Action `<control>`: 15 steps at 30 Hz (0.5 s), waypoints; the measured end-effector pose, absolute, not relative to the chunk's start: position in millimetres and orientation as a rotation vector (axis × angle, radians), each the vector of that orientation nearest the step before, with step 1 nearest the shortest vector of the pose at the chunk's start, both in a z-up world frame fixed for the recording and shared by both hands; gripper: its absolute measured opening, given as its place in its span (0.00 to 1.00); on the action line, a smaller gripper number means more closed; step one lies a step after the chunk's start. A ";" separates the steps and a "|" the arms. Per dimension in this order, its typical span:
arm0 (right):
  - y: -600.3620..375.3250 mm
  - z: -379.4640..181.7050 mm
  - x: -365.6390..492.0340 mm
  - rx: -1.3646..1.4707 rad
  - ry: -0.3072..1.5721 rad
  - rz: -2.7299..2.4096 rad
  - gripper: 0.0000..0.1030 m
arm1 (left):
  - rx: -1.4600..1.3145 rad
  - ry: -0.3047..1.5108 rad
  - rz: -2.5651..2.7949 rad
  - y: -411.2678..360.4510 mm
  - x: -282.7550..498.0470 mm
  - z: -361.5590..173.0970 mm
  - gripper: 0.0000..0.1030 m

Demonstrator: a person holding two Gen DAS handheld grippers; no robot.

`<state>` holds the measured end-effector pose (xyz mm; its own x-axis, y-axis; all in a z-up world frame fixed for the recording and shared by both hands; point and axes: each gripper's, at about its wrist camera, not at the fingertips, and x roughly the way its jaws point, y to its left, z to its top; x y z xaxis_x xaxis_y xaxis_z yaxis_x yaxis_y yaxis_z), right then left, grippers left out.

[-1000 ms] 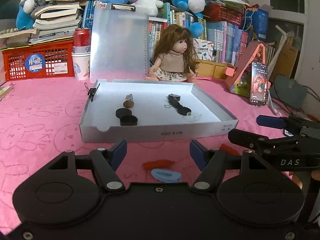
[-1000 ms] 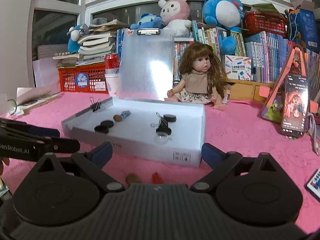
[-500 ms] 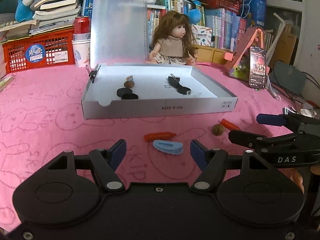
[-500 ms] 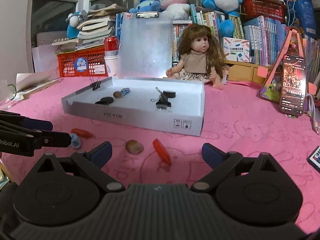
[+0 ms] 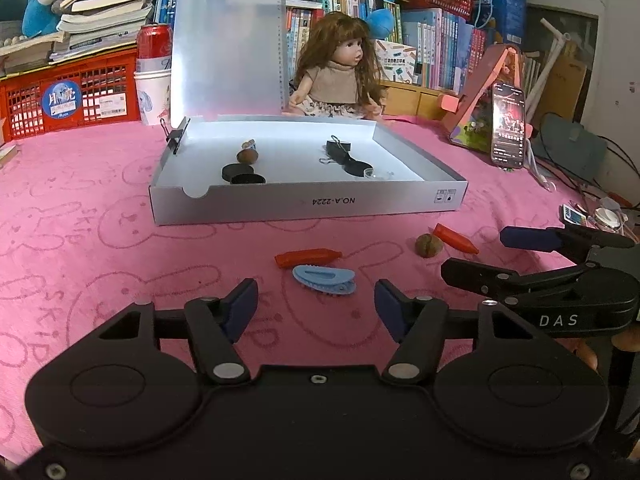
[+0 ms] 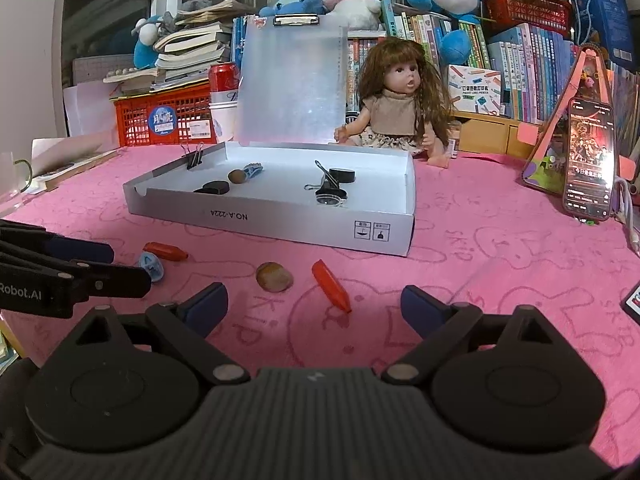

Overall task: Organize rigid objects
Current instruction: 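Move the right tool to the brown wooden disc while the left tool approaches the blue plastic clip, then close the right tool on the brown disc while the left tool grasps the blue plastic clip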

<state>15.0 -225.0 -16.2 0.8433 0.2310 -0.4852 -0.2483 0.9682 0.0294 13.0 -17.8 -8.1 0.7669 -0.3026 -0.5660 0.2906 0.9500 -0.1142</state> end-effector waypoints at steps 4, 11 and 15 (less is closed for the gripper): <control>-225.2 -18.5 15.1 -0.028 0.513 0.246 0.93 | -0.011 0.614 -0.310 -18.5 12.9 -9.4 0.50; -224.2 -19.7 14.4 -0.028 0.507 0.247 0.87 | 0.006 0.606 -0.297 -21.0 10.9 -10.6 0.41; -222.8 -18.3 14.2 -0.035 0.492 0.244 0.87 | 0.008 0.604 -0.299 -21.3 12.7 -10.2 0.39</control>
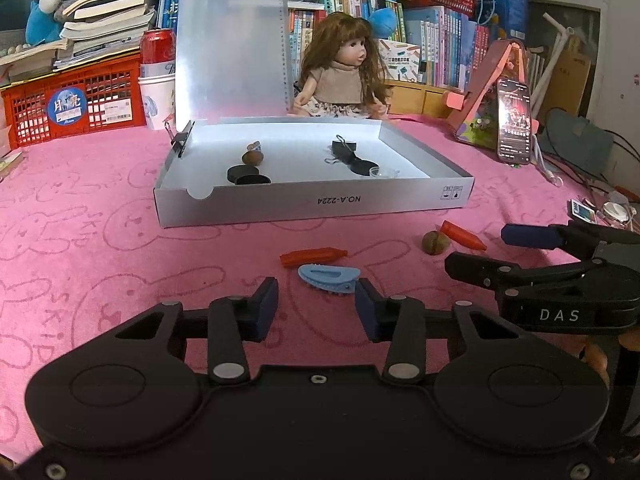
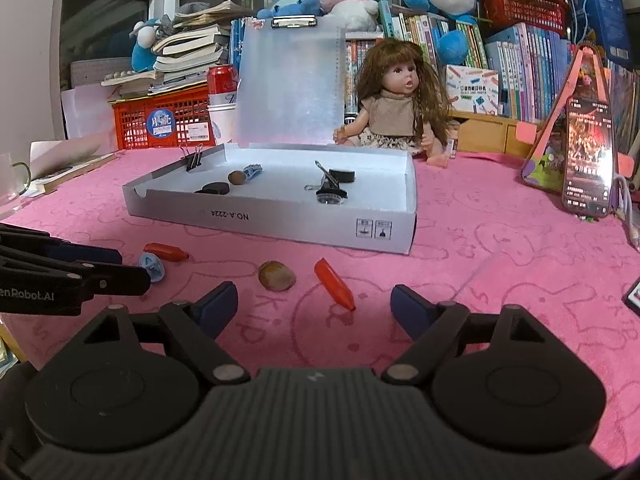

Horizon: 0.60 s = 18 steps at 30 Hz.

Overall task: Organize rigid objects
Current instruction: 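Close the right tool on the brown disc while the left tool grasps the blue plastic clip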

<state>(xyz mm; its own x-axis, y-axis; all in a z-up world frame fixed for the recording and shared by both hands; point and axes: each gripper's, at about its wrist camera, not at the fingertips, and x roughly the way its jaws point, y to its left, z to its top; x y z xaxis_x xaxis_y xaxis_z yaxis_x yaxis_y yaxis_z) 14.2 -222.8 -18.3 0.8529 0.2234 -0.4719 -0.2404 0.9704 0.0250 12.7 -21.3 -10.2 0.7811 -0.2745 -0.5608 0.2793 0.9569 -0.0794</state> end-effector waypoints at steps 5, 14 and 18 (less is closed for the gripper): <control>-222.1 -13.3 20.2 -0.036 0.479 0.237 0.81 | -0.018 0.612 -0.294 -21.6 13.9 -8.7 0.27; -217.1 -9.9 22.2 -0.054 0.473 0.262 0.71 | 0.016 0.562 -0.336 -28.6 16.7 -2.0 0.29; -208.7 -10.1 23.2 -0.101 0.485 0.306 0.54 | 0.071 0.555 -0.343 -34.7 23.3 -5.9 0.29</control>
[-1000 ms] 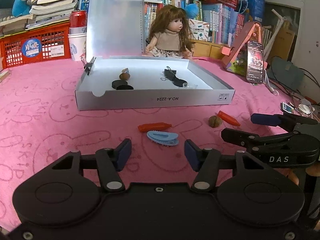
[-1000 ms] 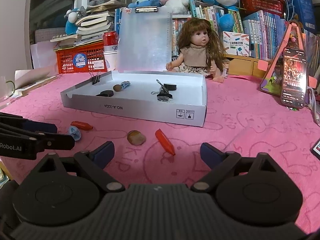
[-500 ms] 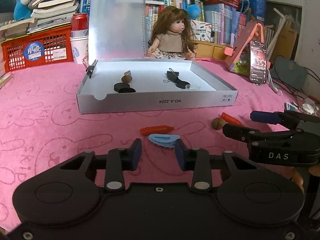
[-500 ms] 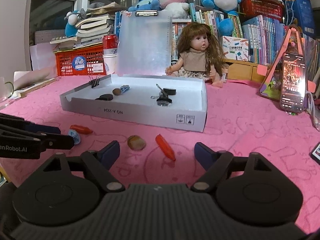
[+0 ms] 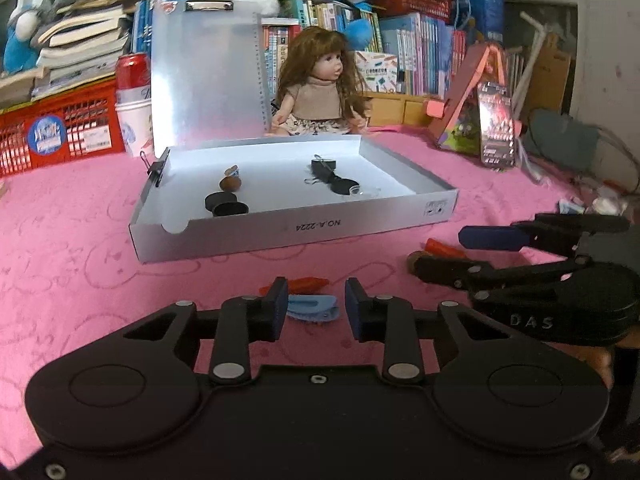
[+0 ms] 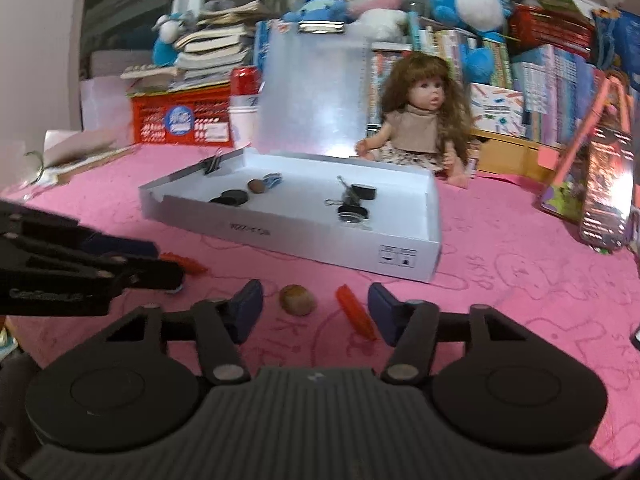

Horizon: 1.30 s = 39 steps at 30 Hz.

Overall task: Organize rigid objects
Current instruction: 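Close the right tool on the brown disc while the left tool grasps the blue plastic clip, then carry both items into the white box and open both tools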

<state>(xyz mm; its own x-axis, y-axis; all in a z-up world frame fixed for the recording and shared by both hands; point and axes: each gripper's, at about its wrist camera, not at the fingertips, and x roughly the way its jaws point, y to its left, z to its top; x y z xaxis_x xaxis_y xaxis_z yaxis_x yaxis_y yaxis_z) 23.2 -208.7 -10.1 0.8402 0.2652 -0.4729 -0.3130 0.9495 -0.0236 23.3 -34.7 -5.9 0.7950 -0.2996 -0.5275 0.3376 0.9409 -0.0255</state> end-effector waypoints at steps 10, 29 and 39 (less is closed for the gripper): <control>-197.1 -14.4 34.7 -0.107 0.515 0.353 0.46 | 0.072 0.570 -0.346 -33.3 22.2 -14.3 0.36; -198.2 -3.2 41.3 -0.086 0.498 0.338 0.25 | 0.030 0.555 -0.314 -25.7 32.2 5.5 0.16; -209.3 23.4 85.1 -0.017 0.515 0.250 0.25 | -0.034 0.499 -0.217 -7.4 89.8 44.5 0.16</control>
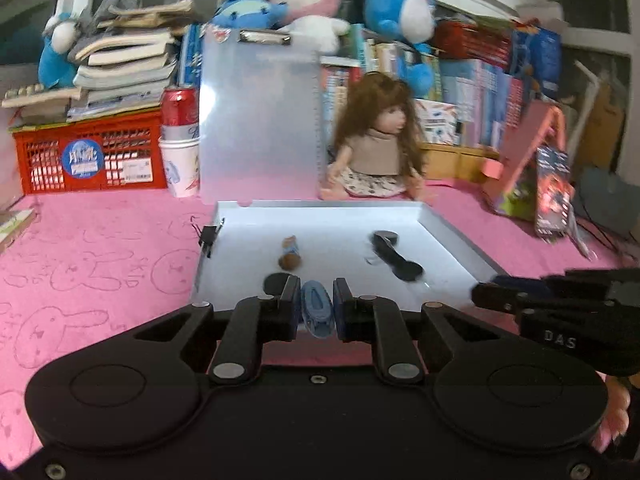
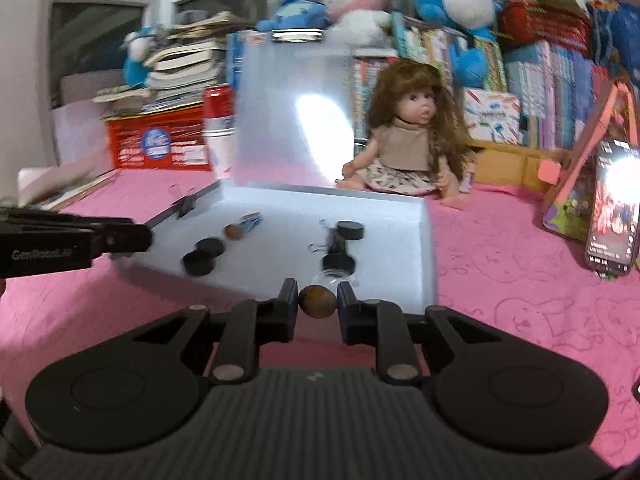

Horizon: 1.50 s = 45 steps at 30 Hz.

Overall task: Organize rigid objects
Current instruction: 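Carry both items into the white box and open both tools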

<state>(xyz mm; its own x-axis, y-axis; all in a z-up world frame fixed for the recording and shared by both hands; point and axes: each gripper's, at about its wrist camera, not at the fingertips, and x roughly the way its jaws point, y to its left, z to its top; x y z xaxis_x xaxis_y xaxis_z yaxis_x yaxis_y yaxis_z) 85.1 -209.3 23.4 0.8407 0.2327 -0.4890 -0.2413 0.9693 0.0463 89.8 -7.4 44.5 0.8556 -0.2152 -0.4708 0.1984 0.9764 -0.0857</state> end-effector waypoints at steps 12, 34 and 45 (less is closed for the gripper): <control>-216.9 12.0 134.6 0.057 0.591 0.133 0.25 | -0.035 0.567 -0.133 -11.2 146.0 26.1 0.16; -214.0 -2.3 143.2 0.057 0.631 0.126 0.31 | -0.018 0.607 -0.104 -13.4 158.9 6.7 0.17; -217.0 7.0 127.1 0.064 0.566 0.121 0.68 | -0.025 0.563 -0.130 -11.6 144.3 19.1 0.47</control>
<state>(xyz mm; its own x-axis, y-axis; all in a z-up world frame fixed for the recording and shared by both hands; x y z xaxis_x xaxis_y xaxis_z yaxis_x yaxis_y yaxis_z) 127.0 -217.0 7.0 0.8374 0.1319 -0.5304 -0.0966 0.9909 0.0939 144.3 -11.6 19.1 0.8379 -0.1295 -0.5302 0.1157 0.9915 -0.0592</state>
